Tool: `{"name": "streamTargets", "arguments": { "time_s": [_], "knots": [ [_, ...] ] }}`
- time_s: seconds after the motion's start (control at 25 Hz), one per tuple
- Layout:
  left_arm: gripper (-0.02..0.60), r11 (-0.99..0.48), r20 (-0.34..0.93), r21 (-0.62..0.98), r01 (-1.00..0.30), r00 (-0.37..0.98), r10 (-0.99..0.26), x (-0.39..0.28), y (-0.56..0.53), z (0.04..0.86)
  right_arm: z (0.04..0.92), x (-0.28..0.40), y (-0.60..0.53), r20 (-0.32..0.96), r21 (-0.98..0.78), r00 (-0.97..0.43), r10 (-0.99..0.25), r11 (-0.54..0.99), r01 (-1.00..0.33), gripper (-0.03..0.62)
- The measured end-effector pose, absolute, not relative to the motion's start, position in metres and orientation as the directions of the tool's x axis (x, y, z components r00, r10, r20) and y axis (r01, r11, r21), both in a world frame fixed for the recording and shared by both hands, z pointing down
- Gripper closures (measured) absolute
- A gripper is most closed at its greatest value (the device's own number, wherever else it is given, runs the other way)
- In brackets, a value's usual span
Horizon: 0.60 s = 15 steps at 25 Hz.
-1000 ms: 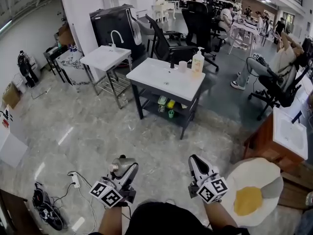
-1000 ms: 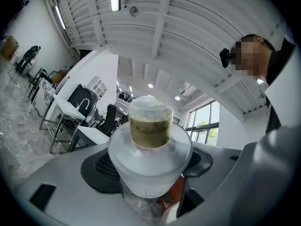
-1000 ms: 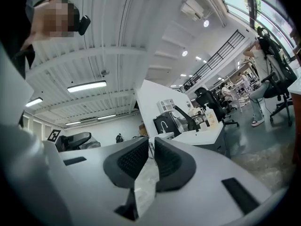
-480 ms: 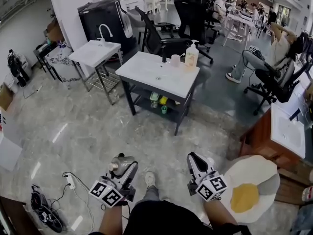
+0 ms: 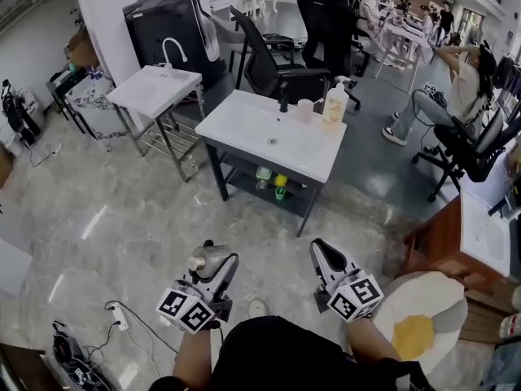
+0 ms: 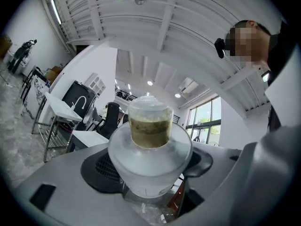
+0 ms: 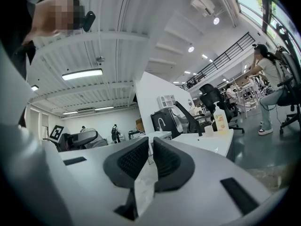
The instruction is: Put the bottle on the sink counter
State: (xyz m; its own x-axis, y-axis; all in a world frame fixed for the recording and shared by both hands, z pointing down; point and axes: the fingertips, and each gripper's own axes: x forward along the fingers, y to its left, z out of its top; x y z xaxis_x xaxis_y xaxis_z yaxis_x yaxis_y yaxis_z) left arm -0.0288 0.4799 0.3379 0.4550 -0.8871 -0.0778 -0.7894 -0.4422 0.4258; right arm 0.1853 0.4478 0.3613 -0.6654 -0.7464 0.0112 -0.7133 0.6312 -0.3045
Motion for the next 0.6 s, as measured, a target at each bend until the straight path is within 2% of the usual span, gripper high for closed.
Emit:
{"name": "streamTargets", "arguments": {
  "time_s": [0.32, 0.6],
  "knots": [
    [0.230, -0.487, -0.084, 0.410, -0.771, 0.500, -0.862, -0.062, 0.411, 0.333, 0.362, 0.119, 0.385, 0.001, -0.336, -0.684, -0.730, 0.644, -0.687, 0.560],
    [0.230, -0.480, -0.081, 0.435, -0.762, 0.498, -0.864, -0.083, 0.380, 0.341, 0.373, 0.098, 0.348, 0.048, -0.327, -0.697, -0.715, 0.649, -0.687, 0.560]
  ]
}}
